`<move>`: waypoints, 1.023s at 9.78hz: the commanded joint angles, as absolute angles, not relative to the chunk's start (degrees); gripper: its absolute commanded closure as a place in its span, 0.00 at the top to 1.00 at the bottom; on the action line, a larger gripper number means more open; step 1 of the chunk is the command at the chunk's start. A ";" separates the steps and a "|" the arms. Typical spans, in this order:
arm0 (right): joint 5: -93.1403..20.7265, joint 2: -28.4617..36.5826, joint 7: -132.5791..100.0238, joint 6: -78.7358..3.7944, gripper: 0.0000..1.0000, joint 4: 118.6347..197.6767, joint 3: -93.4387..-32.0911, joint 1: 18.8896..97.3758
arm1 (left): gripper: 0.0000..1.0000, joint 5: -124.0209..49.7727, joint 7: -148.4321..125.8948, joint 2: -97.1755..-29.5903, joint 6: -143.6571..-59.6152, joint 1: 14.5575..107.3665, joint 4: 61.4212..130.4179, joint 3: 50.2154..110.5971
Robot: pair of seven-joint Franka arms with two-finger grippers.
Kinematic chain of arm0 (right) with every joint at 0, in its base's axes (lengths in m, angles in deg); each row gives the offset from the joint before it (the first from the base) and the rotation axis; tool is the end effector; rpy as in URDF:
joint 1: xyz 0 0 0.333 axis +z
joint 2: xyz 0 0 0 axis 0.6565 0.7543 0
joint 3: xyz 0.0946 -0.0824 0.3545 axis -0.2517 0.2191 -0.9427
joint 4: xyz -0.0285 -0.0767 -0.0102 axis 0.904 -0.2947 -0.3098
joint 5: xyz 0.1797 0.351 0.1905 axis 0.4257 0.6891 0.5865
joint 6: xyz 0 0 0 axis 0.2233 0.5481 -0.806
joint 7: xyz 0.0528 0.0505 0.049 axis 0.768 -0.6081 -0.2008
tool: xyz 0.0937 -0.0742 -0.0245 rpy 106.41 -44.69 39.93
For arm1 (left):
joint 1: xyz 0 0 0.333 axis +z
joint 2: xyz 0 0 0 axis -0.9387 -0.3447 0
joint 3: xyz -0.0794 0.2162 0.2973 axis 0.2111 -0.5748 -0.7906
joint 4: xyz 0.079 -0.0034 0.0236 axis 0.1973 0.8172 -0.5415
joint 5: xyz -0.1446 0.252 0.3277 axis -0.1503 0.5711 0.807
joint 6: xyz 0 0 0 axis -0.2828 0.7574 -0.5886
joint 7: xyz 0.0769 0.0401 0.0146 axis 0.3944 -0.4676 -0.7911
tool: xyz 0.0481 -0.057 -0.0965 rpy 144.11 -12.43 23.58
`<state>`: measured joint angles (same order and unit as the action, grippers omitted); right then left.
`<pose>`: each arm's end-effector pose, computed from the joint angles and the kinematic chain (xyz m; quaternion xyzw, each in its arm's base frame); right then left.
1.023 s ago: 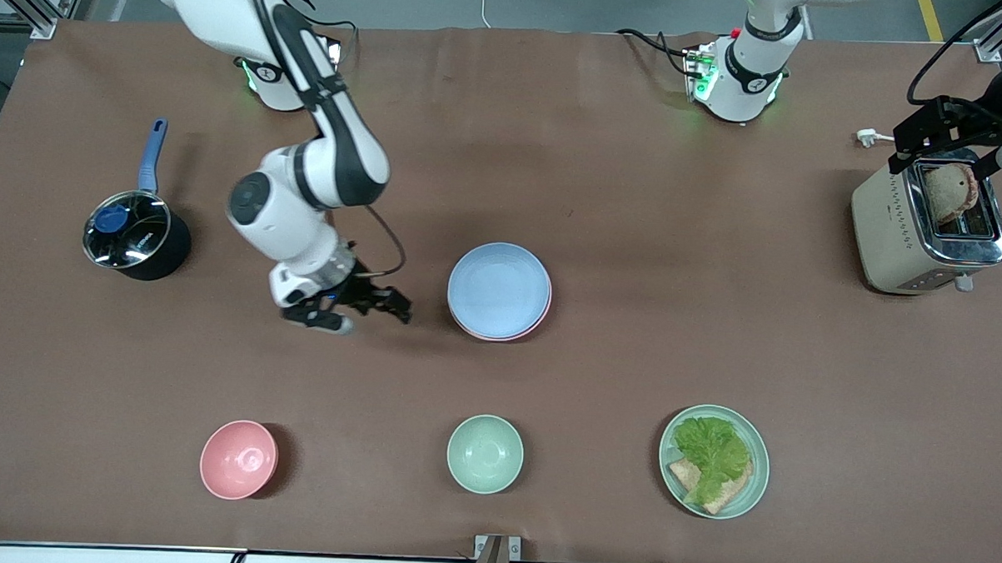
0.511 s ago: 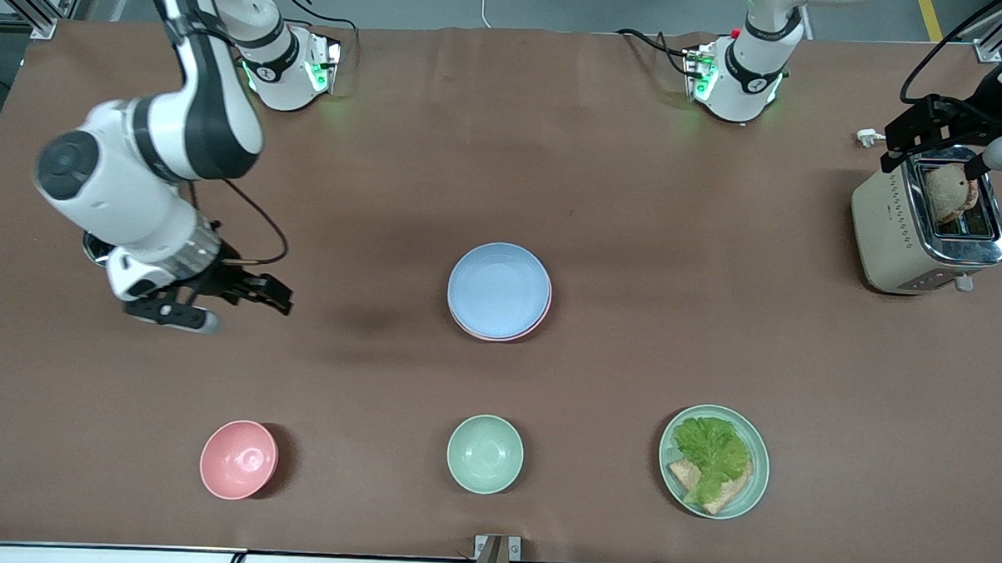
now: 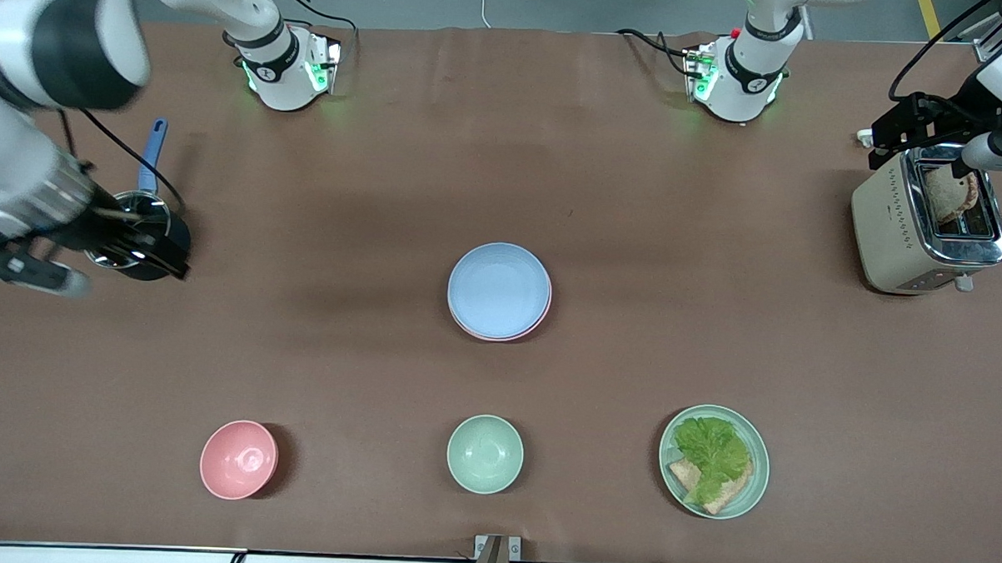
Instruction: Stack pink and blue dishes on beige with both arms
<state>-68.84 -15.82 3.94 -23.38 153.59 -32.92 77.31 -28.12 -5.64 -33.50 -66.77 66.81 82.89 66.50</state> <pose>0.6351 0.0296 0.6166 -0.9909 0.1283 -0.0327 0.0235 0.5521 -0.0734 0.7315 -0.9984 0.0569 0.0018 0.0031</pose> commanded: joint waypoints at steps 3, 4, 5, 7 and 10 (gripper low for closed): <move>-69.80 -19.76 -2.59 -9.17 1.00 145.81 -45.37 55.63 | 1.00 -28.13 -4.47 -32.75 -65.77 67.02 85.24 66.74; -69.80 -20.45 -2.98 -7.82 1.00 145.97 -52.76 48.05 | 1.00 -28.13 -4.47 -32.84 -65.77 67.11 85.24 66.74; -69.80 -20.81 -3.07 -7.89 1.00 146.23 -58.23 42.15 | 1.00 -28.13 -4.47 -32.84 -65.77 67.11 85.24 66.74; -70.06 -20.64 -3.25 -8.16 1.00 146.23 -61.71 38.67 | 1.00 -28.05 -4.55 -33.01 -65.77 67.02 84.72 66.74; -71.64 -20.46 -3.69 -8.16 1.00 145.71 -61.80 38.22 | 1.00 -28.04 -4.82 -33.98 -65.77 66.94 82.35 66.65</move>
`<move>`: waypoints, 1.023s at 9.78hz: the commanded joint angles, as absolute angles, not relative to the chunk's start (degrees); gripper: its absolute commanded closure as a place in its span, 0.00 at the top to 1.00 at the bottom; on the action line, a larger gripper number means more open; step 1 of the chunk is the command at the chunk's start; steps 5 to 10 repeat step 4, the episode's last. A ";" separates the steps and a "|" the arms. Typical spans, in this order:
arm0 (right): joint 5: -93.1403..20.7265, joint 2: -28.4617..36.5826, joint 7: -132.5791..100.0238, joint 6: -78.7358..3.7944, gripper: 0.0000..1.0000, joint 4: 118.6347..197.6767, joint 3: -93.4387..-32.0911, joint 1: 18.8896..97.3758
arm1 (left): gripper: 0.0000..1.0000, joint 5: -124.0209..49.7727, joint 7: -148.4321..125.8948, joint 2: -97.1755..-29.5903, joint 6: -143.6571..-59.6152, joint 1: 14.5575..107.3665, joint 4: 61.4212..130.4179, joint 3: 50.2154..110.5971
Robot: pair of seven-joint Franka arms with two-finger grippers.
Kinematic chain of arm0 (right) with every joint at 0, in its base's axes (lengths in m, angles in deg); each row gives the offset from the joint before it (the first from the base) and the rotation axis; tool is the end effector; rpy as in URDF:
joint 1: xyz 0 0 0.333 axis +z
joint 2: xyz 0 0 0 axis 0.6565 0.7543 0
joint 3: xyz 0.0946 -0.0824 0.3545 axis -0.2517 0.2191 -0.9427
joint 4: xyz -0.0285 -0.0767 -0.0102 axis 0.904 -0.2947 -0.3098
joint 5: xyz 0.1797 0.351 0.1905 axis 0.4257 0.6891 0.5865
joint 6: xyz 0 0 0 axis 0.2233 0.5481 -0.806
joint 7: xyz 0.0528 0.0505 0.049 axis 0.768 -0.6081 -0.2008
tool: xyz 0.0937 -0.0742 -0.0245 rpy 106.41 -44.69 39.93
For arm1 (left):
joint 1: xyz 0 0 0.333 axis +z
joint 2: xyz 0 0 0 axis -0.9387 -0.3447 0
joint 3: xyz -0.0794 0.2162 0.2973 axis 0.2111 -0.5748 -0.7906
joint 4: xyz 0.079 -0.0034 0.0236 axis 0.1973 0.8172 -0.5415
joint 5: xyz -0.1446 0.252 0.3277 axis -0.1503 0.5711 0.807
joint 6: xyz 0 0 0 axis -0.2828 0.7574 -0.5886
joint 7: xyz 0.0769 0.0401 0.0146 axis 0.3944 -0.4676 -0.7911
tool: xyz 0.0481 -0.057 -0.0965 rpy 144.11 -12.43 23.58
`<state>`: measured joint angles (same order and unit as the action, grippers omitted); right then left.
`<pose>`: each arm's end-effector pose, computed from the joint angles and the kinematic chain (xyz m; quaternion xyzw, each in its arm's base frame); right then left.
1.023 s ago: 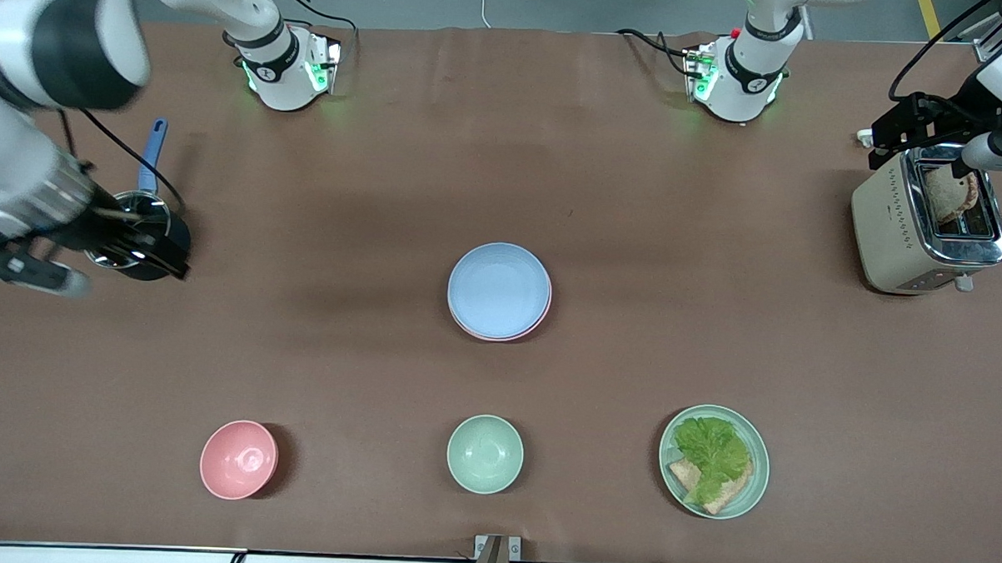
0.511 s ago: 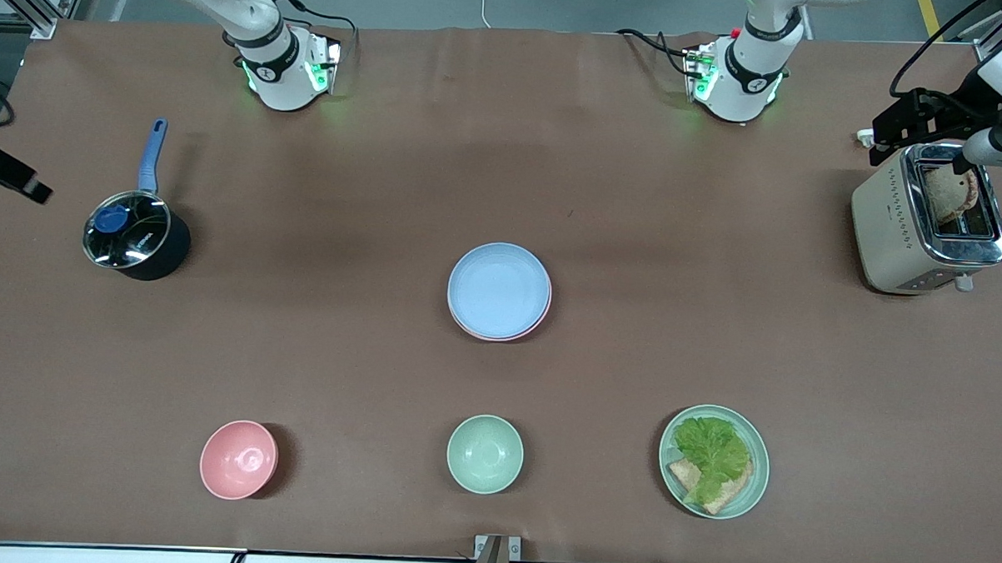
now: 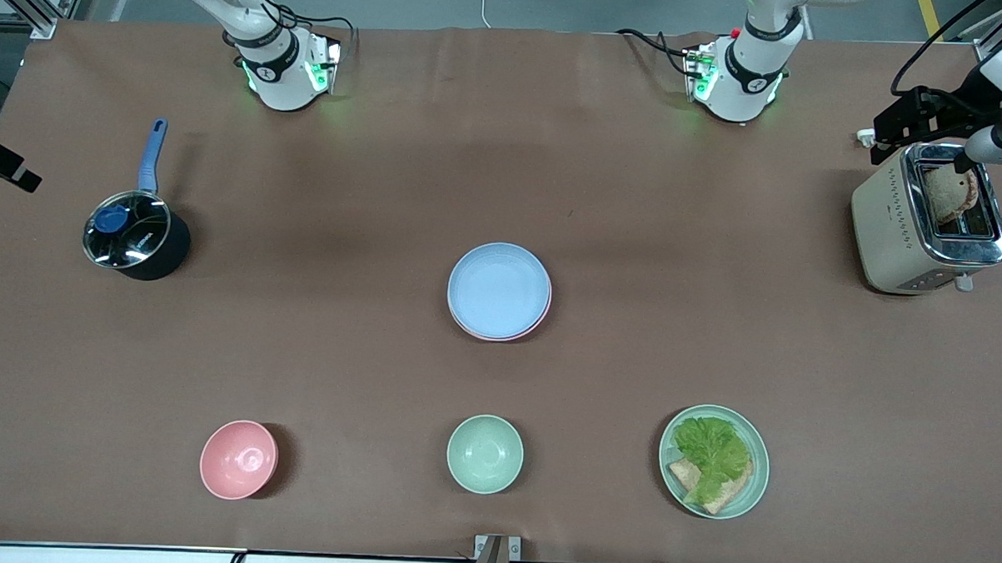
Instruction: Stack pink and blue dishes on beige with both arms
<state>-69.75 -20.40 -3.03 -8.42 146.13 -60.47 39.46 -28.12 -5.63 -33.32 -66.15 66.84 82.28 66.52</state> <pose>0.5818 -0.0887 0.7028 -0.9882 0.1503 -0.0044 0.0306 0.5493 -0.0731 0.7377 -0.9984 0.0569 0.0003 0.0031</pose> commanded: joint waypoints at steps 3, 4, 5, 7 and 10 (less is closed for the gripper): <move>-74.81 -19.41 -4.13 -7.46 1.00 142.90 -62.06 38.05 | 1.00 -28.13 -4.82 -33.98 -65.68 67.20 82.43 66.65; -74.72 -19.40 -4.13 -7.54 1.00 142.81 -62.06 37.61 | 1.00 -28.13 -4.82 -33.98 -65.68 67.29 82.43 66.65; -74.72 -19.40 -4.13 -7.54 1.00 142.81 -62.06 37.61 | 1.00 -28.13 -4.82 -33.98 -65.68 67.29 82.43 66.65; -74.72 -19.40 -4.13 -7.54 1.00 142.81 -62.06 37.61 | 1.00 -28.13 -4.82 -33.98 -65.68 67.29 82.43 66.65; -74.72 -19.40 -4.13 -7.54 1.00 142.81 -62.06 37.61 | 1.00 -28.13 -4.82 -33.98 -65.68 67.29 82.43 66.65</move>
